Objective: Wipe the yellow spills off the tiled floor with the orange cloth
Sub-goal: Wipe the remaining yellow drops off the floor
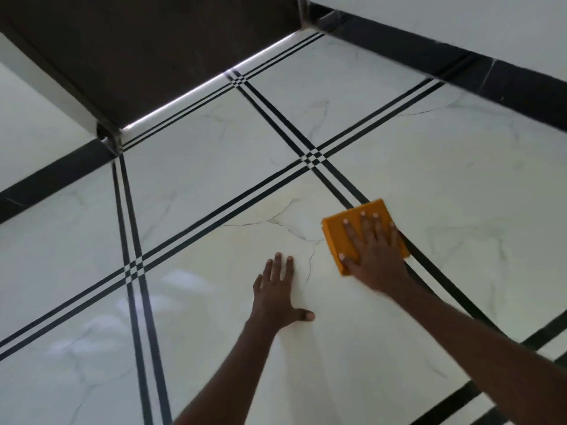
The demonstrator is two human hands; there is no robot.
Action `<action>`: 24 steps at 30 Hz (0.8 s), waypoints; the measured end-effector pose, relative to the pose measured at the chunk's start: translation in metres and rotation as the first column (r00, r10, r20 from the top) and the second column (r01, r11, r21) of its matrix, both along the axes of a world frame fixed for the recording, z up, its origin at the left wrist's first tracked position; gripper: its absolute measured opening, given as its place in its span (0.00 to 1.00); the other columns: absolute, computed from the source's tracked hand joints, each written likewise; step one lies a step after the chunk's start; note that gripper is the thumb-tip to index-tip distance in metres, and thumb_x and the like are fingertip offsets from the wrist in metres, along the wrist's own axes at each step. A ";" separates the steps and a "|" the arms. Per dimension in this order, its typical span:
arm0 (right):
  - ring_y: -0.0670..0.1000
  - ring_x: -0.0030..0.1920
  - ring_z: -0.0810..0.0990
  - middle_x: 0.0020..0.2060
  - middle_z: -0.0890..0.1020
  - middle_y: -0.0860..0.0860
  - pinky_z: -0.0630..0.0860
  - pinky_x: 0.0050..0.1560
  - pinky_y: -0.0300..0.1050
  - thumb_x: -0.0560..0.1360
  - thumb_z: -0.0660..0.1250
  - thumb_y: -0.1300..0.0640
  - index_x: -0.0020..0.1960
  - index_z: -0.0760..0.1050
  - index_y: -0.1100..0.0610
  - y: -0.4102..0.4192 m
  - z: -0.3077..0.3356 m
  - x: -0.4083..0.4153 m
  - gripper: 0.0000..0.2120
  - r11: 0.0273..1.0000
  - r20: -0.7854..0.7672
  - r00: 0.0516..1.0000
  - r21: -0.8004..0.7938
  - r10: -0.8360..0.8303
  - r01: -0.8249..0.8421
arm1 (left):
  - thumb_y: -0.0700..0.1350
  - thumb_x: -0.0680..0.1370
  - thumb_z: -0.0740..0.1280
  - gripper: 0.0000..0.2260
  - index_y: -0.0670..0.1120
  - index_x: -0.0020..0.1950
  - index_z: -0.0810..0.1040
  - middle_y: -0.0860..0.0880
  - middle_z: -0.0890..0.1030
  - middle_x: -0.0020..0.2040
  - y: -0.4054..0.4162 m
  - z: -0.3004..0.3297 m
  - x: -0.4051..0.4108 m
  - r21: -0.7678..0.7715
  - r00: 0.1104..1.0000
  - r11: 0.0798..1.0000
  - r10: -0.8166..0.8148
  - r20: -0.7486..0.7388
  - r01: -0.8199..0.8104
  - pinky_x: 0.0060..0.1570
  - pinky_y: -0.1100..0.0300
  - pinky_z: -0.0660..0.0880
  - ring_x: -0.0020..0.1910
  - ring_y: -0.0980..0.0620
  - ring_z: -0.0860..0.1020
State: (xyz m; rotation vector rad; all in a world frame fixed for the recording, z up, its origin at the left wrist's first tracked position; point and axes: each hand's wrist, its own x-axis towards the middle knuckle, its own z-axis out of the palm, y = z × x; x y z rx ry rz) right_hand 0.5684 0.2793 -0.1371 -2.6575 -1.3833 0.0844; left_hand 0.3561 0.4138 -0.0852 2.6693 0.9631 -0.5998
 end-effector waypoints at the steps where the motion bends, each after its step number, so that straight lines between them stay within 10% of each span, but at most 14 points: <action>1: 0.67 0.79 0.61 0.80 0.61 0.61 0.56 0.75 0.73 0.77 0.47 0.31 0.82 0.57 0.49 0.013 -0.004 0.027 0.39 1.000 -0.003 1.000 -0.013 0.012 -0.012 | 0.72 0.65 0.71 0.61 0.50 0.81 0.35 0.46 0.35 0.81 0.002 -0.002 -0.001 0.002 1.000 1.000 -0.004 0.019 0.004 0.78 0.46 0.49 0.81 0.44 0.39; 4: 0.70 0.72 0.71 0.74 0.71 0.64 0.69 0.66 0.74 0.79 0.47 0.32 0.78 0.68 0.52 0.023 -0.018 0.108 0.36 0.961 -0.004 0.962 -0.050 -0.274 0.273 | 0.73 0.64 0.71 0.61 0.51 0.81 0.35 0.47 0.35 0.81 0.004 -0.007 -0.006 0.021 0.999 1.000 -0.013 0.051 0.012 0.77 0.47 0.50 0.81 0.46 0.39; 10: 0.72 0.79 0.55 0.79 0.58 0.68 0.51 0.75 0.76 0.77 0.48 0.34 0.82 0.56 0.55 -0.062 0.003 0.060 0.40 0.795 -0.140 0.794 0.061 -0.592 0.604 | 0.72 0.66 0.70 0.60 0.50 0.81 0.34 0.46 0.33 0.81 0.000 -0.002 0.000 0.035 1.000 0.999 -0.003 0.012 0.003 0.77 0.44 0.49 0.81 0.43 0.38; 15: 0.69 0.81 0.52 0.81 0.54 0.63 0.41 0.78 0.71 0.78 0.51 0.34 0.83 0.51 0.53 -0.007 -0.001 -0.054 0.39 0.972 -0.060 0.974 0.068 -0.220 0.224 | 0.72 0.65 0.71 0.61 0.50 0.81 0.34 0.46 0.34 0.81 0.001 -0.002 -0.001 0.033 1.000 0.999 0.007 0.009 -0.007 0.77 0.44 0.50 0.81 0.43 0.39; 18: 0.67 0.79 0.60 0.80 0.61 0.61 0.56 0.75 0.74 0.80 0.45 0.31 0.82 0.57 0.50 0.040 -0.009 -0.001 0.38 0.999 0.002 1.000 0.035 0.021 -0.021 | 0.72 0.64 0.71 0.61 0.52 0.81 0.36 0.47 0.35 0.82 0.002 -0.003 -0.005 0.012 0.999 1.000 0.012 0.037 -0.013 0.77 0.46 0.50 0.81 0.45 0.40; 20: 0.69 0.74 0.69 0.77 0.68 0.62 0.67 0.68 0.74 0.80 0.43 0.31 0.79 0.65 0.51 0.048 -0.016 0.049 0.37 0.996 0.002 0.996 0.004 -0.086 0.086 | 0.72 0.64 0.72 0.61 0.52 0.82 0.37 0.48 0.36 0.82 0.003 0.001 -0.005 0.002 0.999 1.000 0.015 0.041 -0.015 0.77 0.46 0.51 0.81 0.46 0.40; 24: 0.71 0.76 0.64 0.77 0.65 0.66 0.60 0.73 0.73 0.80 0.48 0.34 0.81 0.61 0.55 -0.031 -0.013 0.059 0.36 0.915 -0.038 0.918 0.076 -0.395 0.397 | 0.70 0.65 0.73 0.60 0.51 0.82 0.37 0.47 0.37 0.82 0.005 0.012 -0.001 -0.011 1.000 1.000 0.005 0.007 -0.005 0.77 0.47 0.53 0.81 0.46 0.42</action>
